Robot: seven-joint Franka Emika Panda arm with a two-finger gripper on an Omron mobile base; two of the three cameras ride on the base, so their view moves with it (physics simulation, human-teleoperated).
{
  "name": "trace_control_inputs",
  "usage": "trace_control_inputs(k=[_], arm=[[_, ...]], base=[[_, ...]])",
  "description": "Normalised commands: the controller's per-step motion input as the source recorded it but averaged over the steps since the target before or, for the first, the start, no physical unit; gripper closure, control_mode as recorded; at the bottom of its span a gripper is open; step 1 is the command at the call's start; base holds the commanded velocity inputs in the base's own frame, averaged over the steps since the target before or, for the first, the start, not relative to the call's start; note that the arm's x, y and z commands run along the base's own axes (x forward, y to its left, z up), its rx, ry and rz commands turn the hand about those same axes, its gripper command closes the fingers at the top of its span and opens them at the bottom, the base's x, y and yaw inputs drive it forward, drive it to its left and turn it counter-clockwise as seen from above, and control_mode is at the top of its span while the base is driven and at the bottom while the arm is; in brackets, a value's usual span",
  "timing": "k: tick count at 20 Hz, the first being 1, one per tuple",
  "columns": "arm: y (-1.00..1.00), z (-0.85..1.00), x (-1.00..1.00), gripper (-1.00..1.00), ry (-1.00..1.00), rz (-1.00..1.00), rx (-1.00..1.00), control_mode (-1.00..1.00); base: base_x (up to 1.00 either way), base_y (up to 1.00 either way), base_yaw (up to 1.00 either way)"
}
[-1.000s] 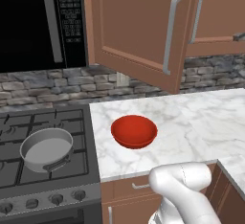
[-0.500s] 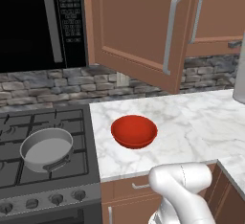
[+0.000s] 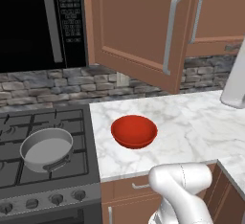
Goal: Open the cabinet and move the ladle to the pot. Then close the cabinet.
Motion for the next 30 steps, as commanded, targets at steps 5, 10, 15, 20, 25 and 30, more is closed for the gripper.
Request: trace_control_inputs(k=[5, 10, 15, 20, 25, 30], arm=[[0.03, -0.04, 0.17, -1.00, 0.01, 0.10, 0.07, -1.00], [0.21, -0.09, 0.08, -1.00, -0.01, 0.04, 0.00, -1.00], [0.18, -0.18, 0.02, -1.00, -0.04, 0.00, 0.09, -1.00], [0.03, -0.09, 0.01, -1.00, -0.07, 0.04, 0.22, -1.00], [0.00, -0.06, 0.07, -1.00, -0.05, 0.05, 0.17, -1.00], [0.00, -0.03, 0.24, -1.00, -0.03, 0.09, 0.01, -1.00]], base=[[0.00, 0.00, 0.00], [0.00, 0.00, 0.00], [0.00, 0.00, 0.00], [0.00, 0.00, 0.00], [0.00, 0.00, 0.00], [0.00, 0.00, 0.00]])
